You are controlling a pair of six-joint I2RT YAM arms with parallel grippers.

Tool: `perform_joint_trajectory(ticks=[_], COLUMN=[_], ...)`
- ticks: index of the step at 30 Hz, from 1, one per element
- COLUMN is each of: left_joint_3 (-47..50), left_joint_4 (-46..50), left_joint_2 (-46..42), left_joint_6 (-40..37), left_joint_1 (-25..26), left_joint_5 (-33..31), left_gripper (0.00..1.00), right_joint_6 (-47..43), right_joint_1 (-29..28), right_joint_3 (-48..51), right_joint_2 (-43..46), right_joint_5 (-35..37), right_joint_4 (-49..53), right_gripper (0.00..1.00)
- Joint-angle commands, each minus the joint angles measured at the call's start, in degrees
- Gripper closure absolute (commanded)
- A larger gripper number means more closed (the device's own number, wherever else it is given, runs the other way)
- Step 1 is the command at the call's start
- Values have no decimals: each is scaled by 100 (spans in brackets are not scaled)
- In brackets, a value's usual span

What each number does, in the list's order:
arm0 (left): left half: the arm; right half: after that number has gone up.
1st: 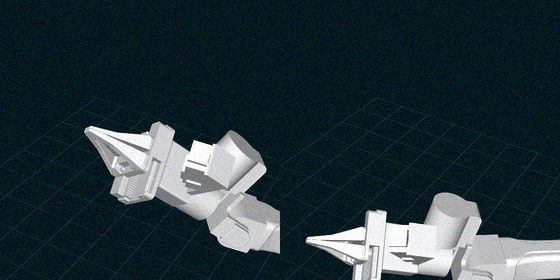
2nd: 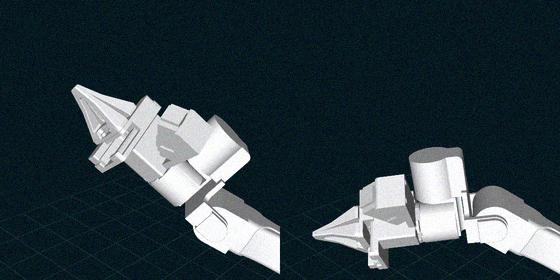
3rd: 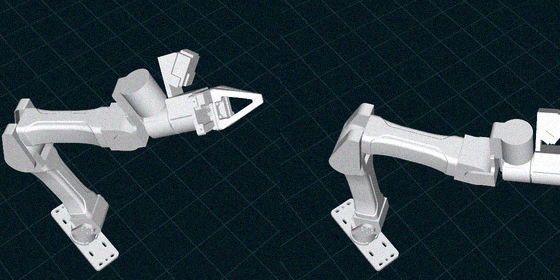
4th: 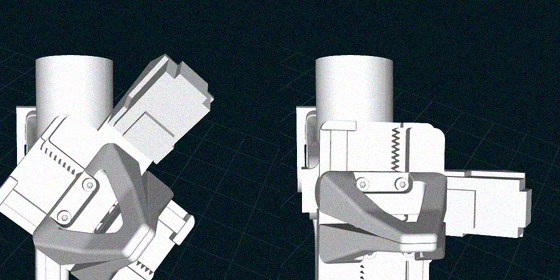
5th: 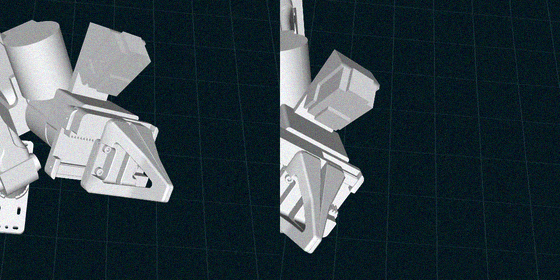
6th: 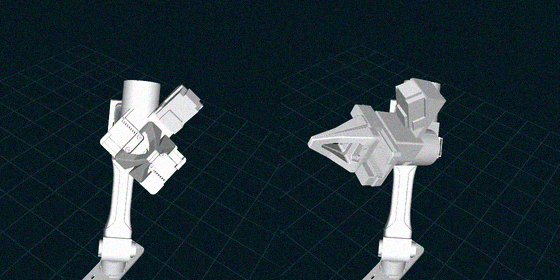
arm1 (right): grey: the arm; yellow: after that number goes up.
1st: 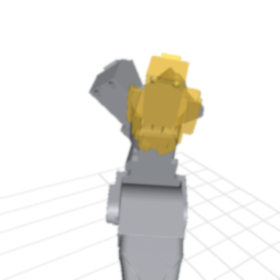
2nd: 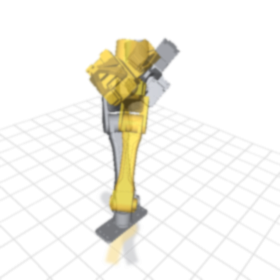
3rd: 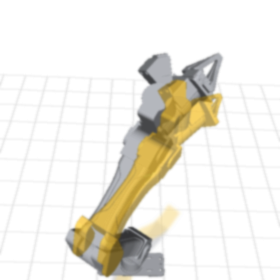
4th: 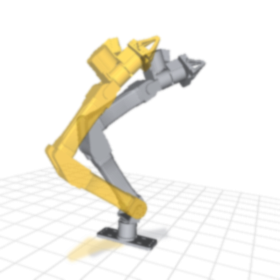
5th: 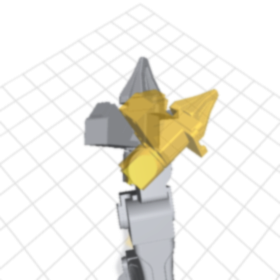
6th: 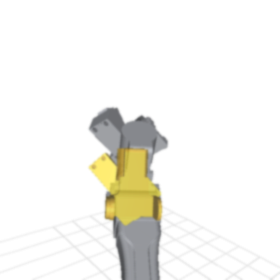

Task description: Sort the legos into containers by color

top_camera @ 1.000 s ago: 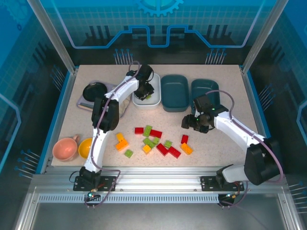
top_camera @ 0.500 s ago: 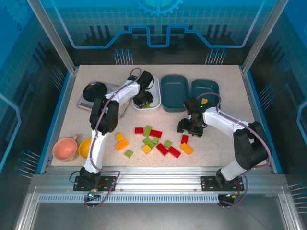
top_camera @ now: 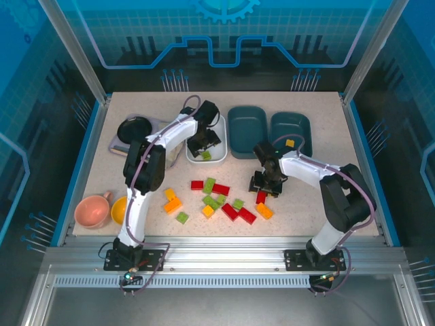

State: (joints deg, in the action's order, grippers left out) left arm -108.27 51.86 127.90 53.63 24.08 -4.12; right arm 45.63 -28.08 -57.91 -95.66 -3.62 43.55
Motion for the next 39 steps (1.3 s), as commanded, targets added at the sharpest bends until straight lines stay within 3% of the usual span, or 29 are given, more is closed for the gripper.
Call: perform_joint_trajectory(ticks=[1, 6, 11, 16, 21, 26, 30, 34, 39], left_joint_3=[-217, 98, 1076, 2464, 3918, 4649, 5041, 5197, 5415], left_joint_4=[212, 17, -429, -727, -1387, -1064, -896, -733, -657], left_joint_2=[-696, -1343, -2346, -3606, -5011, -5755, -6174, -6473, -6664], left_joint_6=[-138, -267, -400, -393, -111, 163, 346, 405, 494], left_joint_1=[49, 97, 110, 154, 197, 201, 203, 203, 203], left_joint_5=[-272, -225, 49, 290, 567, 513, 402, 307, 421], left_gripper=[24, 23, 22, 21, 18, 18, 19, 19, 20], right_joint_6=[130, 82, -226, -805, -1225, -1418, -1496, -1576, -1808], right_joint_1=[-84, -86, -262, -346, -128, 225, 439, 620, 637], right_joint_3=[-62, -191, -598, -1547, -2908, -4523, -5641, -6439, -6707], right_joint_2=[-195, -238, 71, 155, -811, -2300, -3298, -3937, -3845], right_joint_5=[-62, 77, 569, 1120, 1241, 1113, 1000, 751, 538], right_joint_4=[43, 97, 236, 393, 391, 666, 1009, 1311, 1395], right_gripper=[49, 63, 79, 80, 81, 81, 78, 66, 47])
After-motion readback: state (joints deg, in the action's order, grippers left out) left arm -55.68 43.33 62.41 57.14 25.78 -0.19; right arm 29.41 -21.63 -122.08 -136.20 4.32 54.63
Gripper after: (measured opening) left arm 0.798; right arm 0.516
